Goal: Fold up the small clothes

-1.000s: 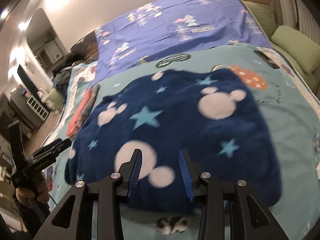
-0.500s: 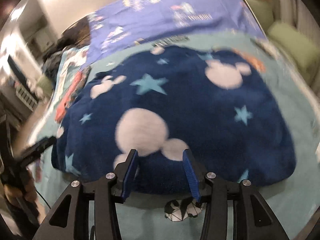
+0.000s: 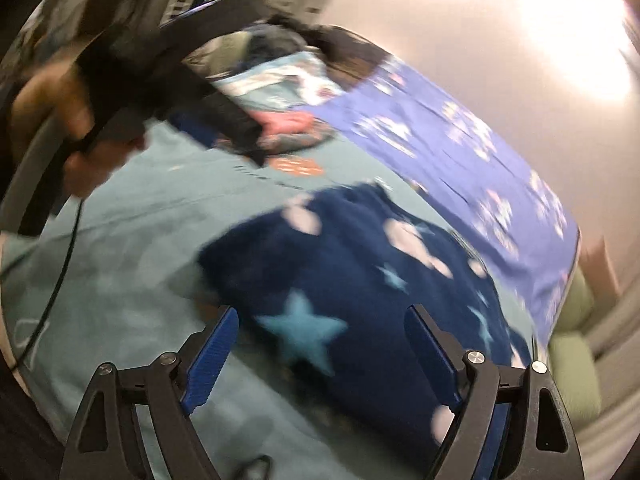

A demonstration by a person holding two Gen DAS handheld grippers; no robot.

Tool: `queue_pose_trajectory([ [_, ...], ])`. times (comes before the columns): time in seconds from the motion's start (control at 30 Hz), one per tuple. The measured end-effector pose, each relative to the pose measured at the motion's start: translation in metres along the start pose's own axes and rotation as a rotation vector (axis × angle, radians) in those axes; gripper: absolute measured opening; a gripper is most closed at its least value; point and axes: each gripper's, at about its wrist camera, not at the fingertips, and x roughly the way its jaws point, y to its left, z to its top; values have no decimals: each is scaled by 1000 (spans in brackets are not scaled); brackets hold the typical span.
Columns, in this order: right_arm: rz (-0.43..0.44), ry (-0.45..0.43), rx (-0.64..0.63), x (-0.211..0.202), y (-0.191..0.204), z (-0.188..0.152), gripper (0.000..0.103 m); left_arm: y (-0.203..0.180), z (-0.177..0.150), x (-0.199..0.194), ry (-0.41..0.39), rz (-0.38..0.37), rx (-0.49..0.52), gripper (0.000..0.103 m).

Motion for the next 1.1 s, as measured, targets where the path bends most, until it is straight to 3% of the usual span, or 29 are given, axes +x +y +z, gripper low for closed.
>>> queue_pose_trajectory([
  [0.17,63,35,-66,31,28,10,87,9,4,11,34,-71,-21,75],
  [0.27,86,60,-56,46,37,13,87,1,11,27,73,-170,-8,75],
  [0.37,66,48,-43,53,43,15,87,-14,22,49,125,-311,5,80],
  [0.43,53,38,-26,56,43,16,87,-21,29,65,166,-367,4,81],
  [0.57,33,34,20,59,42,18,87,-30,40,100,241,-410,-20,81],
  [0.7,-15,26,42,65,40,20,87,-36,52,116,253,-506,-26,81],
  [0.73,-28,23,50,67,40,21,87,-37,53,120,261,-510,-29,79],
  [0.8,-45,17,61,71,40,23,87,-39,57,124,271,-501,-18,50],
  [0.83,-50,17,71,73,39,24,85,-39,58,127,286,-499,-16,45],
  [0.9,-41,9,103,71,34,25,59,-36,61,126,295,-517,-48,33],
  [0.97,-23,-17,147,63,25,25,45,-38,63,119,286,-517,-49,31],
  [1.1,69,-50,276,47,-6,24,35,-49,71,105,254,-474,-2,29],
])
